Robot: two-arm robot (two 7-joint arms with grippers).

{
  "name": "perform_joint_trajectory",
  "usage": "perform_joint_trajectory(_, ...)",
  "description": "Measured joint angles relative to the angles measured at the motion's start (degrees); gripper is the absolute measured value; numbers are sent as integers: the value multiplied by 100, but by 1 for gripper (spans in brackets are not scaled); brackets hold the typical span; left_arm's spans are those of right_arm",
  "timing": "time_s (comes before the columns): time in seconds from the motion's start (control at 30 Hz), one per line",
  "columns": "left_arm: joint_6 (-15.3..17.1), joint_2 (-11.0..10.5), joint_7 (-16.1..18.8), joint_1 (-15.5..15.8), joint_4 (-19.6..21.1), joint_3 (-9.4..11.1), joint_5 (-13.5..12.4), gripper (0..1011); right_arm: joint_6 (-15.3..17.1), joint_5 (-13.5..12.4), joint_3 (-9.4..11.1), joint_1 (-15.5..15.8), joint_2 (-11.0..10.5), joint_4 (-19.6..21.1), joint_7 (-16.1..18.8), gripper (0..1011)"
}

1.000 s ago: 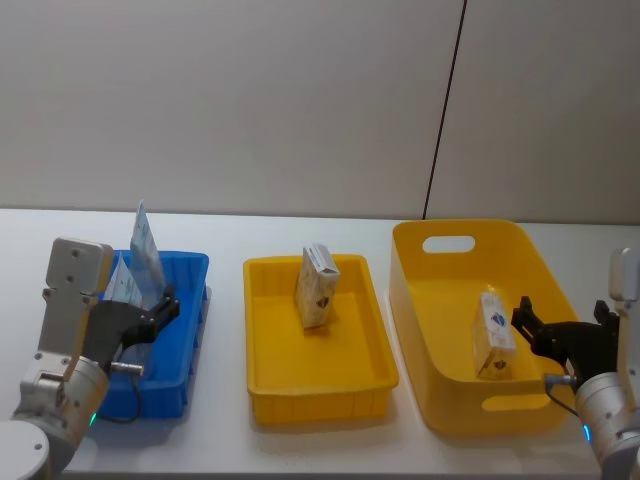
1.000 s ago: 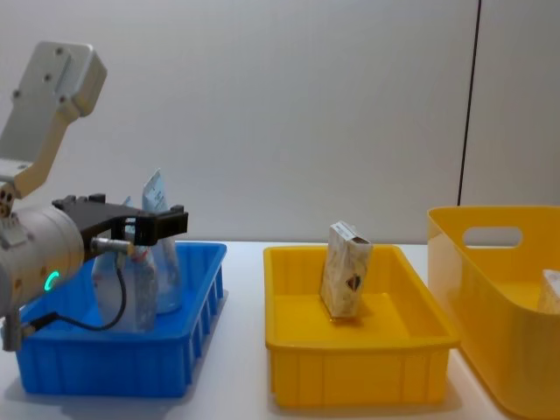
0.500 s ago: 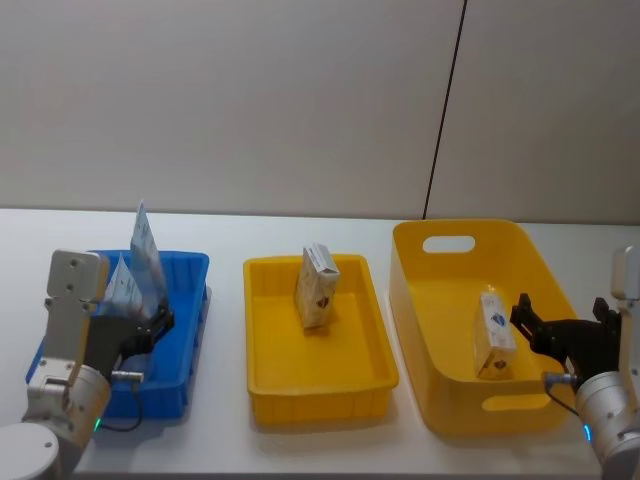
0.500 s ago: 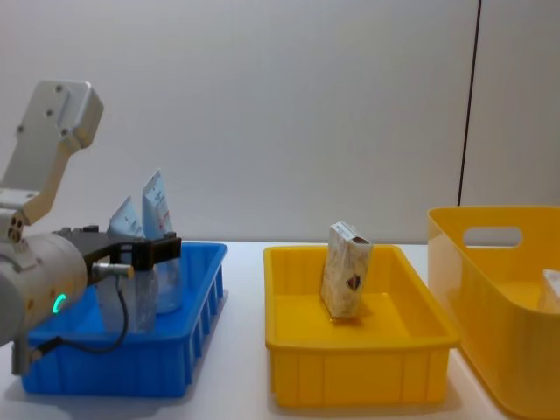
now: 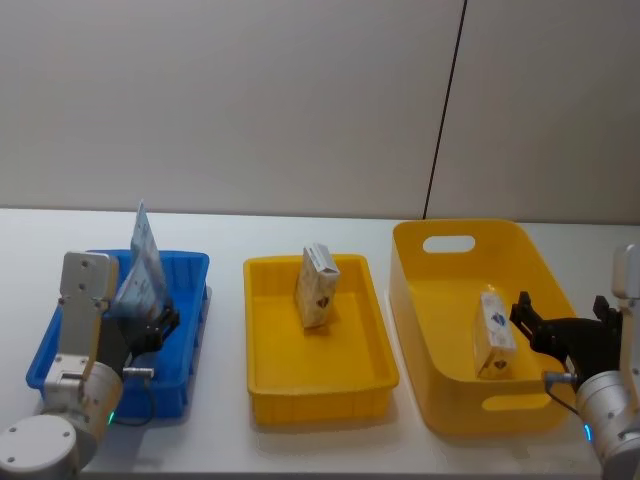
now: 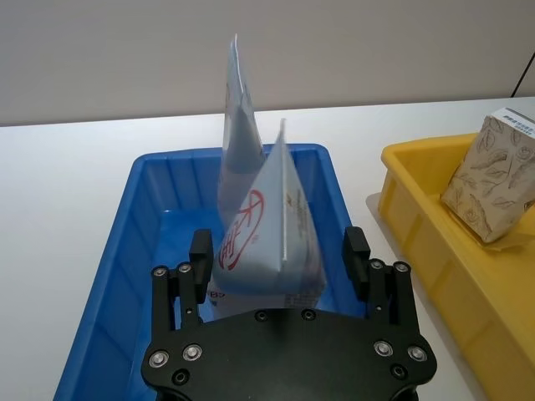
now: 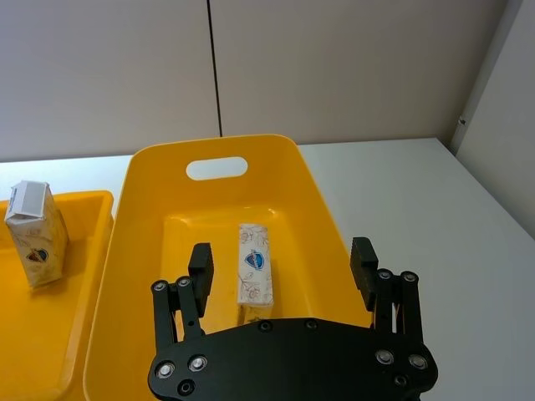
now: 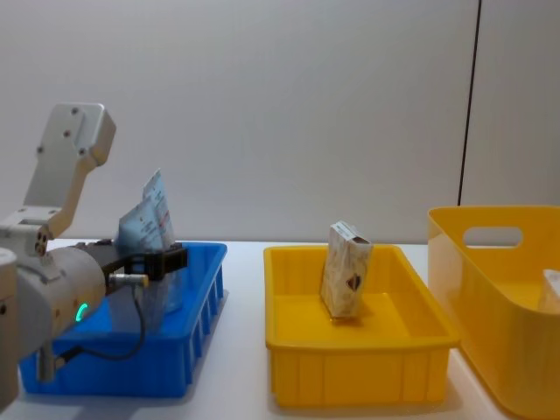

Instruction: Bimanual collaborative sorting of washing and personal care products

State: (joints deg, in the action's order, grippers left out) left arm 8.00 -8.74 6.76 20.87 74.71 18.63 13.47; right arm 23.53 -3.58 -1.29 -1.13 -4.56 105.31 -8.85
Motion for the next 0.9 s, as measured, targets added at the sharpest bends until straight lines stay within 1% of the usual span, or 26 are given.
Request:
perform_joint_trajectory(0.1, -76, 78, -11, 104, -213, -10, -15, 881, 3, 15, 5, 4, 12, 12, 7, 1004)
perform_joint_trajectory(0.2, -123, 117, -11, 154, -317, -17, -30, 814, 6, 25, 10, 8, 24, 21, 19, 1004)
perform_joint_trajectory(0.27, -164, 152, -10, 203, -412, -24, -47, 751, 7, 36, 15, 12, 33, 30, 27, 1004)
perform_joint_trajectory(0.33, -199, 186, -5, 251, -509, -28, -69, 723, 8, 42, 17, 13, 38, 36, 32, 1004)
perform_joint_trajectory(0.67, -293, 246, 23, 372, -786, -31, -188, 665, 7, 71, 41, 20, 80, 53, 68, 1004)
perform_joint_trajectory(0.9, -363, 231, -9, 376, -822, -27, -257, 633, -16, 90, 59, 23, 105, 57, 100, 1004)
